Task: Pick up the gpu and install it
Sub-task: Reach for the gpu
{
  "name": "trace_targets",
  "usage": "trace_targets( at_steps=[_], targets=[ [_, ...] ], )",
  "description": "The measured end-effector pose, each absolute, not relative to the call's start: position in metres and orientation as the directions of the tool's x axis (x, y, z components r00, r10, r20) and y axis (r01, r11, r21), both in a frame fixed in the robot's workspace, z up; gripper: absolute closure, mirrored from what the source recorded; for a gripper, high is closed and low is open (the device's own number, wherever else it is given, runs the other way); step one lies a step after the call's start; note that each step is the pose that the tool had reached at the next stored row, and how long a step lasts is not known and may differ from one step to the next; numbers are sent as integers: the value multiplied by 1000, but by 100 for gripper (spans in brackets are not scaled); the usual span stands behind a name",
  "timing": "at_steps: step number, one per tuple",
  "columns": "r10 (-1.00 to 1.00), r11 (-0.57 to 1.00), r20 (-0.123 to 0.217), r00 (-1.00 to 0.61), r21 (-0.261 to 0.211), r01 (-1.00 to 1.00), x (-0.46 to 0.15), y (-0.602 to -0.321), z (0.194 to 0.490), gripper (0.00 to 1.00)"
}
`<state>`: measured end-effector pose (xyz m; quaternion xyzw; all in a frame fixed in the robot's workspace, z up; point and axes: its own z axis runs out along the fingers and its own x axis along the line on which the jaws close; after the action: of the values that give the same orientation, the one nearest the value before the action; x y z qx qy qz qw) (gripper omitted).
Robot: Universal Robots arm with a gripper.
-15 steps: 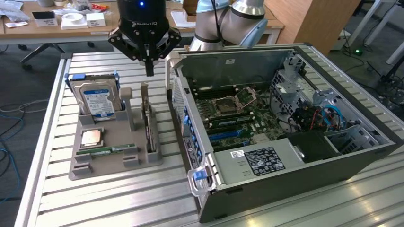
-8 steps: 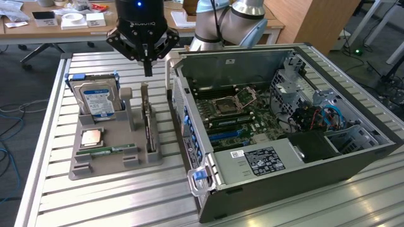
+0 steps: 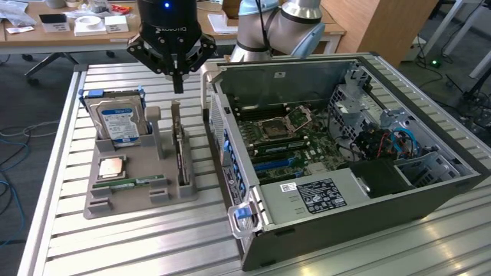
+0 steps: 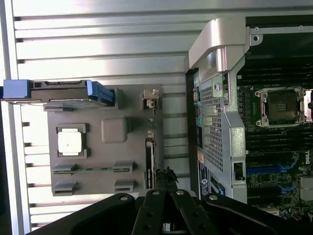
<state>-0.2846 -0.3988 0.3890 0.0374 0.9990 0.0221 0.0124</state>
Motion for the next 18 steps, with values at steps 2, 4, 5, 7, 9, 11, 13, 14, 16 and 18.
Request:
trace_targets(
  at_steps=[2, 4, 5, 7, 9, 11, 13, 14, 16, 18],
  targets=[
    [75, 996, -23, -997, 45, 74, -285, -399, 389, 89],
    [75, 996, -23, -997, 45, 74, -285, -399, 389, 89],
    [75, 996, -23, -997, 45, 74, -285, -400, 389, 89],
    [75, 996, -23, -997, 45, 74, -285, -401, 389, 89],
    [75, 996, -23, -997, 44, 74, -285, -402, 389, 89],
    [75, 996, -23, -997, 44, 74, -285, -404, 389, 89],
    [75, 996, -23, -997, 44, 74, -285, -406, 389, 89],
    [75, 996, -23, -997, 44, 74, -285, -407, 389, 89],
    [75, 996, -23, -997, 44, 74, -285, -409, 389, 89],
    [75, 996, -23, -997, 44, 74, -285, -412, 389, 89]
  ],
)
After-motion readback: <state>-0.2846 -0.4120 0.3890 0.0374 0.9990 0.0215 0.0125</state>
